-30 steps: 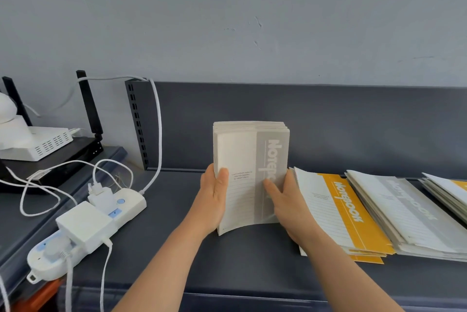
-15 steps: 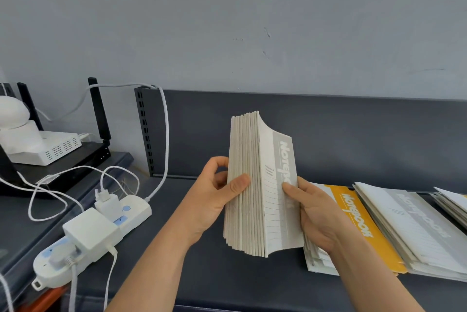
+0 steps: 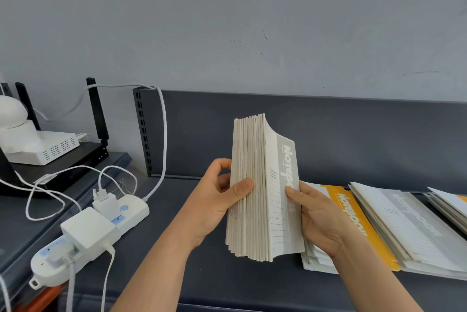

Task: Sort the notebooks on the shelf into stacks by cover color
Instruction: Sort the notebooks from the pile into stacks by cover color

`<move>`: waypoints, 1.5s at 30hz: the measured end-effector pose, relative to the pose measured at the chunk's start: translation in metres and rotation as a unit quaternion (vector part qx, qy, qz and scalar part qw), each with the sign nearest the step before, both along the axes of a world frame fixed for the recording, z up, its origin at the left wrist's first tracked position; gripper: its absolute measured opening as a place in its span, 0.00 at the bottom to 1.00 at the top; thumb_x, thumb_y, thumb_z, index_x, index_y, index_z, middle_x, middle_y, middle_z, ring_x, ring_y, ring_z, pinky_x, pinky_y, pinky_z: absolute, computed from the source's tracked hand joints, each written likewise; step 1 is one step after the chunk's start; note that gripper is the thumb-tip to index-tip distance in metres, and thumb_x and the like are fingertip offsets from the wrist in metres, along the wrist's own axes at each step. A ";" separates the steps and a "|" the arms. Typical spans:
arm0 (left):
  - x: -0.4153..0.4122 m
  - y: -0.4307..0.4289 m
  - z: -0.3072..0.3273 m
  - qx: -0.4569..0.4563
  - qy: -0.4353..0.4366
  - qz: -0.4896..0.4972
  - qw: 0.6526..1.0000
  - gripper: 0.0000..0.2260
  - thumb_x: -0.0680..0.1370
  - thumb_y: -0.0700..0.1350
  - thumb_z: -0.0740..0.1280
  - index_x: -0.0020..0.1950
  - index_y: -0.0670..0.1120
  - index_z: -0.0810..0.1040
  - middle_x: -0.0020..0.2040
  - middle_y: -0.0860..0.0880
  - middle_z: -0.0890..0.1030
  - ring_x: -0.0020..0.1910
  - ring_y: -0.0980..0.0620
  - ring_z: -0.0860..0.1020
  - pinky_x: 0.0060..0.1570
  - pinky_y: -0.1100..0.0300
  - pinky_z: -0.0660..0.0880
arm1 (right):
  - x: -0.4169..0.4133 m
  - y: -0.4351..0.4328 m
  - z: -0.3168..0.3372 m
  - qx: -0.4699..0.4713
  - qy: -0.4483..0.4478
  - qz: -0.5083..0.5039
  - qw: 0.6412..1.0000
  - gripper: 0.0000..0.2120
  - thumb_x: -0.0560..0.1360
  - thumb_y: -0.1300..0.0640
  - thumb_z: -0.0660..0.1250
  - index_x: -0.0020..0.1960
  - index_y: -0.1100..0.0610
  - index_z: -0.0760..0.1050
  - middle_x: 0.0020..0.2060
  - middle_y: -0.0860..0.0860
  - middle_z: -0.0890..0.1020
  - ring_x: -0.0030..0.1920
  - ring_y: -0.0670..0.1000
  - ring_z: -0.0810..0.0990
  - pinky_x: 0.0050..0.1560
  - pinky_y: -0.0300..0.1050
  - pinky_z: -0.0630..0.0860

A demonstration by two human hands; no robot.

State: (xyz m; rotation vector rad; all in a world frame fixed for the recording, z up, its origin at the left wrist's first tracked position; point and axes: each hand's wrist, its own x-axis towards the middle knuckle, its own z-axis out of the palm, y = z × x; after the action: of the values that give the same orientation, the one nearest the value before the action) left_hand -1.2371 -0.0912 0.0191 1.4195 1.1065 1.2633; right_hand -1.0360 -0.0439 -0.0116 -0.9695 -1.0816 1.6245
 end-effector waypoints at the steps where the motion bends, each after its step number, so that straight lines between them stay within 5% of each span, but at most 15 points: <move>1: -0.002 -0.001 0.002 0.006 0.009 0.012 1.000 0.27 0.65 0.60 0.72 0.60 0.52 0.71 0.52 0.55 0.83 0.52 0.55 0.81 0.52 0.58 0.76 | -0.001 0.000 0.000 0.013 -0.002 -0.014 1.000 0.12 0.78 0.57 0.63 0.60 0.56 0.76 0.52 0.51 0.84 0.53 0.53 0.82 0.55 0.53 0.77; 4: -0.004 -0.002 0.007 0.020 0.058 0.037 0.997 0.29 0.66 0.67 0.71 0.62 0.55 0.70 0.54 0.61 0.80 0.53 0.62 0.79 0.52 0.61 0.74 | -0.008 -0.003 -0.002 0.075 -0.037 -0.070 0.994 0.11 0.77 0.57 0.64 0.60 0.52 0.76 0.52 0.47 0.84 0.54 0.51 0.82 0.57 0.53 0.76; 8: 0.005 0.002 -0.006 0.055 0.163 0.082 0.982 0.18 0.79 0.53 0.63 0.63 0.65 0.57 0.59 0.67 0.70 0.55 0.70 0.71 0.46 0.73 0.67 | -0.021 -0.010 -0.001 0.173 -0.115 -0.108 0.972 0.13 0.77 0.54 0.65 0.60 0.45 0.72 0.53 0.42 0.82 0.55 0.48 0.80 0.57 0.52 0.76; 16: 0.002 0.006 -0.058 0.012 0.116 0.064 0.991 0.27 0.80 0.52 0.60 0.75 0.61 0.51 0.63 0.72 0.68 0.60 0.75 0.67 0.53 0.74 0.66 | -0.029 -0.020 -0.018 0.183 -0.201 -0.084 0.959 0.16 0.80 0.58 0.59 0.63 0.43 0.64 0.56 0.38 0.75 0.55 0.36 0.72 0.38 0.27 0.72; 22: 0.001 0.006 -0.070 0.007 0.148 0.067 0.987 0.25 0.81 0.52 0.59 0.73 0.63 0.50 0.66 0.71 0.65 0.65 0.69 0.66 0.51 0.79 0.65 | -0.028 -0.022 -0.024 0.177 -0.248 -0.078 0.949 0.12 0.81 0.53 0.56 0.62 0.42 0.60 0.51 0.31 0.70 0.50 0.33 0.70 0.43 0.30 0.67; 26: 0.001 0.009 -0.062 0.019 0.165 0.116 0.979 0.21 0.82 0.50 0.58 0.73 0.58 0.55 0.65 0.63 0.67 0.63 0.63 0.68 0.50 0.76 0.64 | -0.028 -0.017 -0.023 0.177 -0.301 -0.106 0.931 0.06 0.80 0.52 0.60 0.57 0.48 0.68 0.48 0.39 0.77 0.47 0.39 0.75 0.42 0.33 0.72; 31: -0.017 0.010 -0.046 -0.050 0.182 0.155 0.970 0.16 0.81 0.53 0.60 0.68 0.52 0.67 0.59 0.58 0.75 0.56 0.58 0.75 0.51 0.63 0.69 | -0.037 -0.005 -0.025 0.147 -0.320 -0.085 0.932 0.11 0.77 0.46 0.63 0.51 0.53 0.75 0.45 0.46 0.82 0.46 0.48 0.81 0.49 0.50 0.80; 35: -0.039 0.015 -0.046 -0.141 0.180 0.163 0.960 0.16 0.80 0.53 0.61 0.64 0.47 0.74 0.57 0.53 0.80 0.53 0.53 0.79 0.51 0.58 0.75 | -0.054 0.002 -0.034 0.100 -0.317 -0.040 0.942 0.16 0.74 0.47 0.65 0.39 0.59 0.71 0.40 0.57 0.81 0.38 0.50 0.79 0.39 0.46 0.75; 45: -0.059 0.032 -0.059 -0.264 0.197 0.151 0.932 0.19 0.78 0.54 0.64 0.61 0.42 0.77 0.53 0.49 0.82 0.51 0.50 0.80 0.54 0.55 0.76 | -0.072 0.017 -0.047 0.063 -0.392 0.000 0.918 0.16 0.75 0.46 0.63 0.40 0.60 0.73 0.43 0.57 0.82 0.39 0.53 0.80 0.37 0.44 0.74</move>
State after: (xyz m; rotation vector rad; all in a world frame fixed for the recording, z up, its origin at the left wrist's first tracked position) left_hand -1.2957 -0.0594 -0.0403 1.1325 1.8358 0.7916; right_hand -1.1079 -0.0268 -0.0583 -1.5897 -1.6820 1.1386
